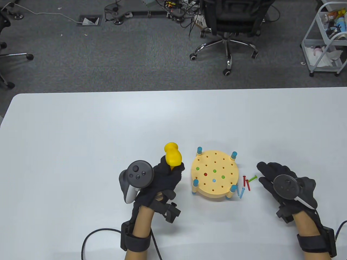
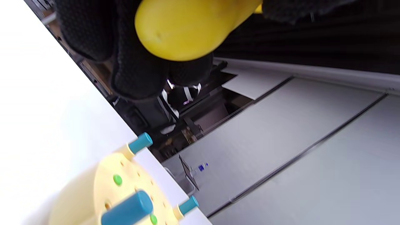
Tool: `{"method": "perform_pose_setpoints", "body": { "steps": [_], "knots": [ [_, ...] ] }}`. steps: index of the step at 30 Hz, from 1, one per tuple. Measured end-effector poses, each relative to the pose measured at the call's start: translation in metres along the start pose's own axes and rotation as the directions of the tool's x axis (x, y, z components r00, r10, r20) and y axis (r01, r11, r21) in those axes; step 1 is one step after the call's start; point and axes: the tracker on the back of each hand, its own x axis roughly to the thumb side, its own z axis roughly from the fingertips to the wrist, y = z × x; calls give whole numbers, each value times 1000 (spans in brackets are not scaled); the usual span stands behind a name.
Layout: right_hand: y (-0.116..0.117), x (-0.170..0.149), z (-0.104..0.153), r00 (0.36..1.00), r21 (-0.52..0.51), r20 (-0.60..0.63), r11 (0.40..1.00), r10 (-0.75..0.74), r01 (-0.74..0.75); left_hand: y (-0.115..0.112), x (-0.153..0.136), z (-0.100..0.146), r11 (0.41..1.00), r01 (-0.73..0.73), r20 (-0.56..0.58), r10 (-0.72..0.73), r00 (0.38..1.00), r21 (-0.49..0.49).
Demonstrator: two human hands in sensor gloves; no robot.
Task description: Hammer toy nails into tap bench
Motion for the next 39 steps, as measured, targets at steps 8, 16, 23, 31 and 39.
{"method": "perform_pose_setpoints", "body": {
  "steps": [8,16,23,31,39],
  "knots": [
    [25,14,-13,985,84,-6,982,173,-172,-4,-12,-4,998,55,-53,-57,997,-34],
    [32,13,-18,982,155,-29,971,187,-180,-12,-16,-5,990,134,-99,-130,986,36],
    [37,29,-19,953,160,50,939,300,-304,-18,-13,-7,988,150,-81,-147,986,27],
    [38,29,-21,951,178,43,934,306,-309,-18,-10,-7,973,229,-76,-230,970,-29],
    [46,33,-22,933,243,59,901,354,-358,-10,-8,0,975,210,-64,-206,976,66]
  ]
}}
